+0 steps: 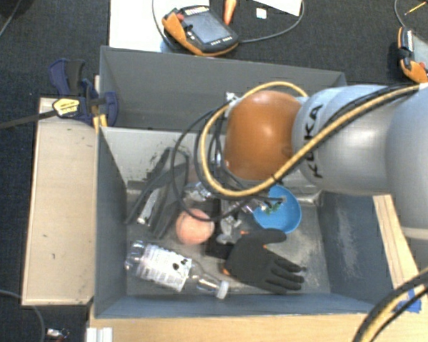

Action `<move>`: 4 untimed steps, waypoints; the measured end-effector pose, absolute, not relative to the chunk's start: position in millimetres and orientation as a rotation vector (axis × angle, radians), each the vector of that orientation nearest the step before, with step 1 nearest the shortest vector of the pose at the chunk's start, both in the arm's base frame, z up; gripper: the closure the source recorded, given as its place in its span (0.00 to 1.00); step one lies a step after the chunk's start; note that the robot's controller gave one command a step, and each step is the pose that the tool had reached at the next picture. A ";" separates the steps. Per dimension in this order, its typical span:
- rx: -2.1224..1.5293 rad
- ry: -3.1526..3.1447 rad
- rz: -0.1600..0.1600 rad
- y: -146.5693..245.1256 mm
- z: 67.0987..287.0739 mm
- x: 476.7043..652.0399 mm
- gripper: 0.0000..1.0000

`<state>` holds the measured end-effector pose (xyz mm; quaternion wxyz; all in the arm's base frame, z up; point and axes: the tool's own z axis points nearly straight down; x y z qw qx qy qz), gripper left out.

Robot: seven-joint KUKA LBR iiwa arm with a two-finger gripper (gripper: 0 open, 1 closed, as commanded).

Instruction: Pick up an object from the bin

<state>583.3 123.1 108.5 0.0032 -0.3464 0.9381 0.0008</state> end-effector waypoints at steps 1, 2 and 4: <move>-0.322 3.115 0.006 124.3 81.7 577.7 0.00; -0.147 3.132 0.003 123.7 77.3 576.7 0.00; -0.856 3.019 -0.009 164.5 72.1 546.4 1.00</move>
Offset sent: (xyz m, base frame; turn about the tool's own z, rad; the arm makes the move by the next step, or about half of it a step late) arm -0.0039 -0.0022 -0.0385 -0.3968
